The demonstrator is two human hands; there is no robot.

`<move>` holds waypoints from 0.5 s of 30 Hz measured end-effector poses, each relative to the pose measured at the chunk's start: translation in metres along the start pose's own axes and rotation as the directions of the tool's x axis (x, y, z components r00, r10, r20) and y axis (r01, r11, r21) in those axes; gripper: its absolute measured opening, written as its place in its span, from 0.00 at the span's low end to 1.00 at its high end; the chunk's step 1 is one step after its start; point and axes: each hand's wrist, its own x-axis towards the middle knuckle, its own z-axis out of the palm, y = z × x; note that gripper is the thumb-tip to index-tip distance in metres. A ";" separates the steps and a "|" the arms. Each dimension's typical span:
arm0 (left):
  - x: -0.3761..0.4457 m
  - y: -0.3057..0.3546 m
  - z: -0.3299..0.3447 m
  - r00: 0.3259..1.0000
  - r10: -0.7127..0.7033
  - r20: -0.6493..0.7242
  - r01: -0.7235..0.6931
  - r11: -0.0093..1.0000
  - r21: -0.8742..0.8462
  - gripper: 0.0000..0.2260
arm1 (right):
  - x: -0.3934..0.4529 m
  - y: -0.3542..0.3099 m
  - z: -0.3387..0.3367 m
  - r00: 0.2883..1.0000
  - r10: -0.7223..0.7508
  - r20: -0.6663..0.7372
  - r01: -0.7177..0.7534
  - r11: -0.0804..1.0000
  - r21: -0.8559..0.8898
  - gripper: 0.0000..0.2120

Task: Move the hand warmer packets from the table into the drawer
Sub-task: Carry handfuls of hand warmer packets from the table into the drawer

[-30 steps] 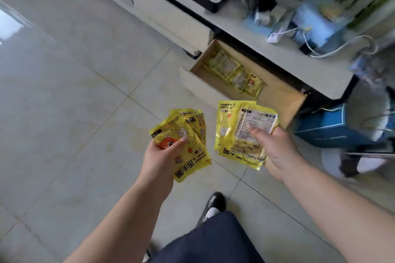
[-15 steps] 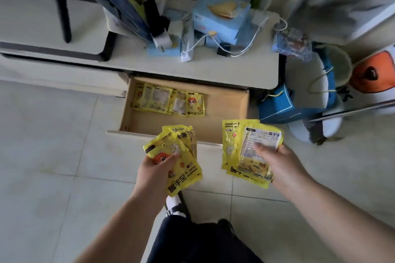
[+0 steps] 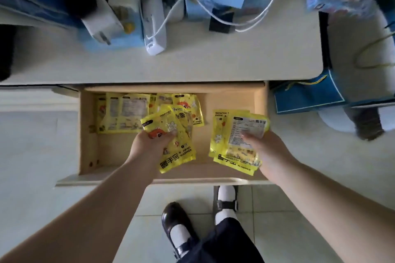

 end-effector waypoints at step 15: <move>0.134 -0.007 0.061 0.994 0.095 -0.044 -0.079 0.954 0.288 0.12 | 0.152 0.023 0.024 1.000 -0.002 -0.004 0.002 0.992 -0.124 0.08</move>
